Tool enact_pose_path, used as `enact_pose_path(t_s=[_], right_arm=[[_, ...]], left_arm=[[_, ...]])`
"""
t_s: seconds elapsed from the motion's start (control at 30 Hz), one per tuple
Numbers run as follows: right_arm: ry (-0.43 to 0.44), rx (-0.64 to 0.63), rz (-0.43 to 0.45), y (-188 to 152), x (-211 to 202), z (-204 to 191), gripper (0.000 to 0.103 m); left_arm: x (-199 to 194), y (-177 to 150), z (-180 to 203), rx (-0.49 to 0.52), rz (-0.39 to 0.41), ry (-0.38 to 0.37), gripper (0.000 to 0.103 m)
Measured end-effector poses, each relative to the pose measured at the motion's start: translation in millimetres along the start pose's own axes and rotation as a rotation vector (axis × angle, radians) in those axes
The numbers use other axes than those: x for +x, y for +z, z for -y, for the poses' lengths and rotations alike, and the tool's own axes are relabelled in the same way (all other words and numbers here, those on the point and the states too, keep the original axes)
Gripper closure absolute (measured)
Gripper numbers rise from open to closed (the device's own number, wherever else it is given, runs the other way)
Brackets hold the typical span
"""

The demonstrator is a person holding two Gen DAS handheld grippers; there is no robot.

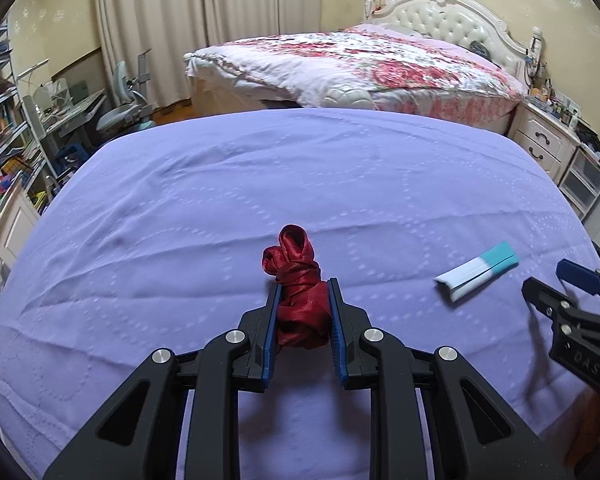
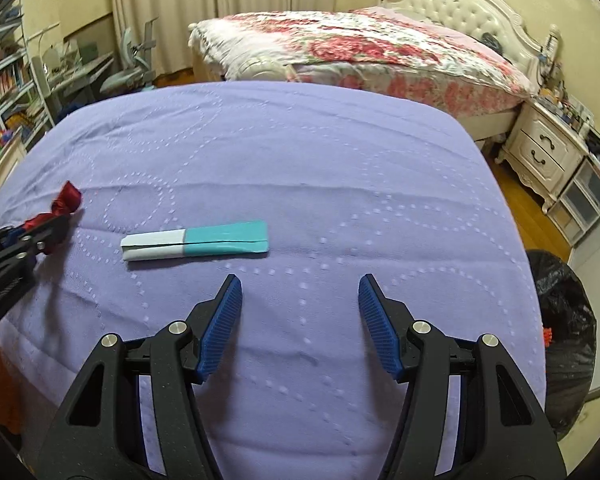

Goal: Collect trash
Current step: 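Close the left tool on the dark red ribbon, then grasp the teal-and-white tube with the right tool while the left tool holds the ribbon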

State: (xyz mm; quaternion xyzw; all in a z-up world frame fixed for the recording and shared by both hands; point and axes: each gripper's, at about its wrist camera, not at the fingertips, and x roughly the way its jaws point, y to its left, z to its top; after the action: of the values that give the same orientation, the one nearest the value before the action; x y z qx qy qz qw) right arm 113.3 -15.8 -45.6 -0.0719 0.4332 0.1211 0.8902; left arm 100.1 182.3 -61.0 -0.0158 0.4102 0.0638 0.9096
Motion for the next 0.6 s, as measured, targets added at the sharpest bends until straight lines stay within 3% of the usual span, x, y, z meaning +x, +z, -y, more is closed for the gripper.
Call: enact_pose_path(t_s=[0.47,0.6], right_arm=[[-0.049,0.058,0.01,44,29,-11,0.043],[0.005,0.1,0.03,43,15,-16,0.043]], left_arm=[[-4,-17,-45,-0.084,-0.007,0.008,0.08],[-3,-17,-46,-0.092,-0.001,0.003,0.08]])
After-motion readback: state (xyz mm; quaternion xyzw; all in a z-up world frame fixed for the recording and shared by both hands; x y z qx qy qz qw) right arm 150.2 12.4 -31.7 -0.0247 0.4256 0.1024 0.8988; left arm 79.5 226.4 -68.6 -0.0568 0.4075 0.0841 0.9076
